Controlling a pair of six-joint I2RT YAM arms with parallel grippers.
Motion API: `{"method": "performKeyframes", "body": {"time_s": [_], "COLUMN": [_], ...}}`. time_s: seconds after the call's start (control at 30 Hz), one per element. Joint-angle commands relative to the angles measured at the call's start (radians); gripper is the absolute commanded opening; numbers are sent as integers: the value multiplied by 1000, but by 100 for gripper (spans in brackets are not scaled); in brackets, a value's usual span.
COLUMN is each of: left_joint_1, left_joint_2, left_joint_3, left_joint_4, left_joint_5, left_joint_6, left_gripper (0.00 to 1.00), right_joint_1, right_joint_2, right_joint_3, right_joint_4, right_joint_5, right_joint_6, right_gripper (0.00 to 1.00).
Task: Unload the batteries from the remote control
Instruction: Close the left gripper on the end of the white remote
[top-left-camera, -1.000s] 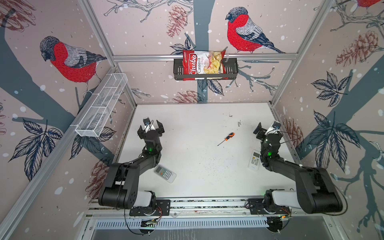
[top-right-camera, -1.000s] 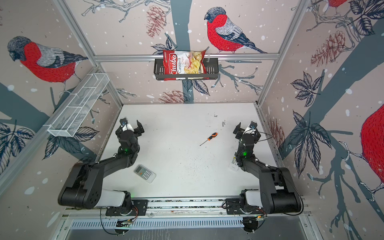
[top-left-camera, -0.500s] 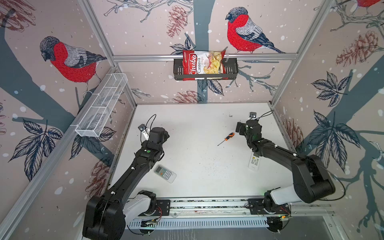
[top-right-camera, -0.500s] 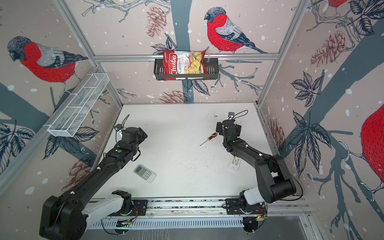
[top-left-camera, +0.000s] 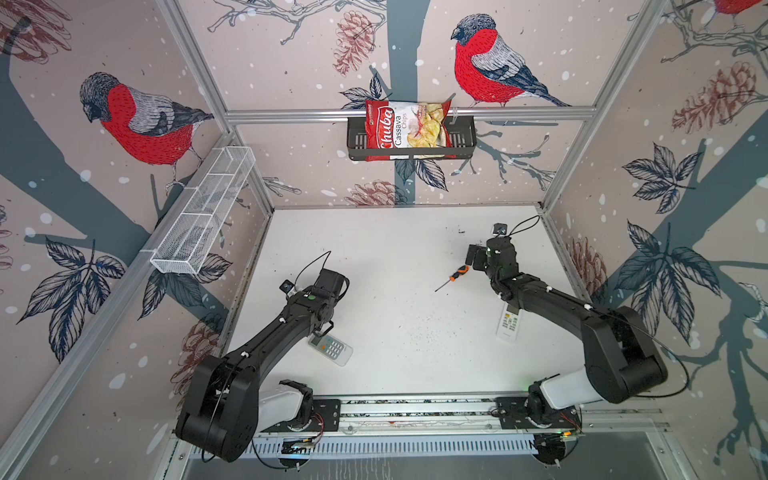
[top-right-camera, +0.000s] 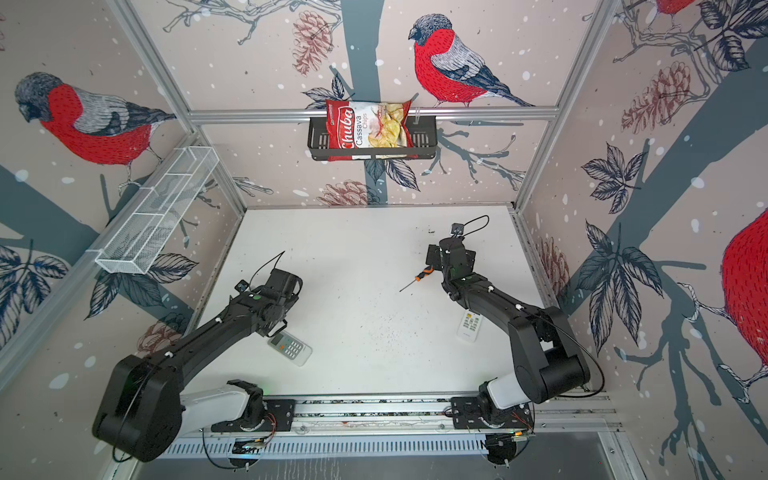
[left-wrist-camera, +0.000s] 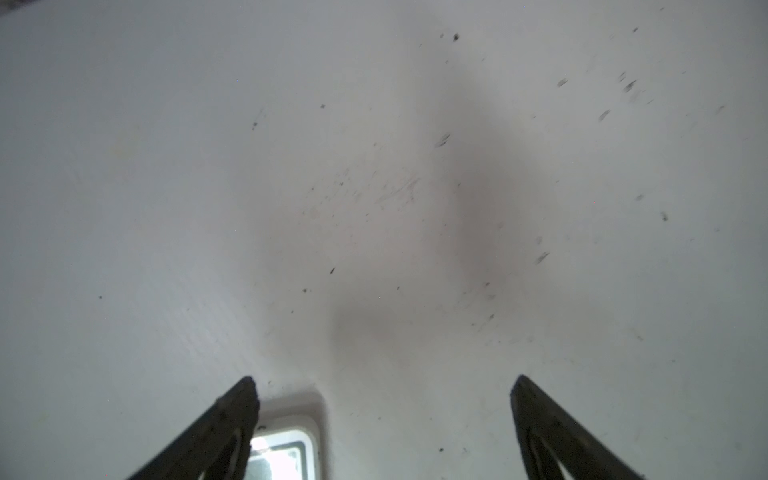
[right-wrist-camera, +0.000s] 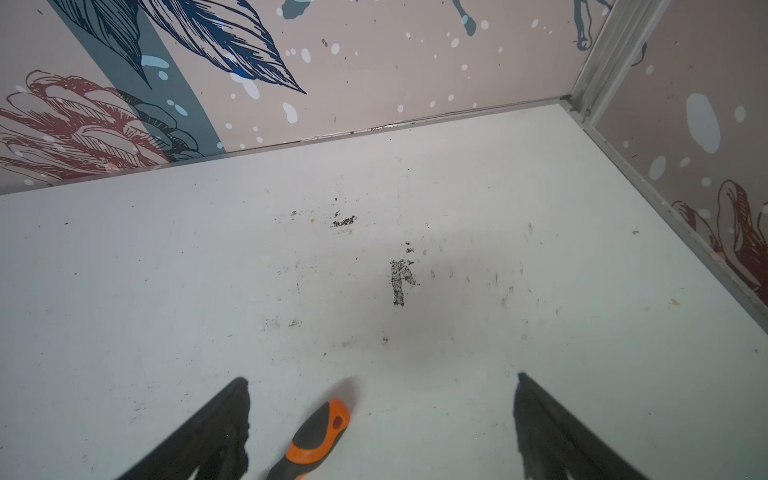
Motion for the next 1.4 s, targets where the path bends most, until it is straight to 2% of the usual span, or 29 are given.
{"method": "performKeyframes", "body": {"time_s": [0.0,0.27,0.6,0.73,1.0,1.37], "left_joint_1": [0,-20,-87,-110,-149,-209], "left_joint_2": [-14,-38,42,79,124,220], "left_joint_3": [-42,-107,-172,-165,-152,-99], "left_joint_4": [-6,-6,50,83,121,158], "left_joint_5": [46,50,53,60,72,69], "left_joint_6": [-72,-105,-160,-163,-163,-188], "left_gripper": [91,92,92,86,64,48], "right_joint_1": [1,14,42,50,52,57], "right_joint_2": [9,37,78,87,87,88], "right_joint_3": [11,28,47,53,57,66], "right_joint_4": [-22,-37,-48,-57,-65,-71], "right_joint_5": [7,28,66,76,86,85], "right_joint_6": [5,0,-9,-13,-15,-17], "right_gripper": [97,97,98,98,98,98]}}
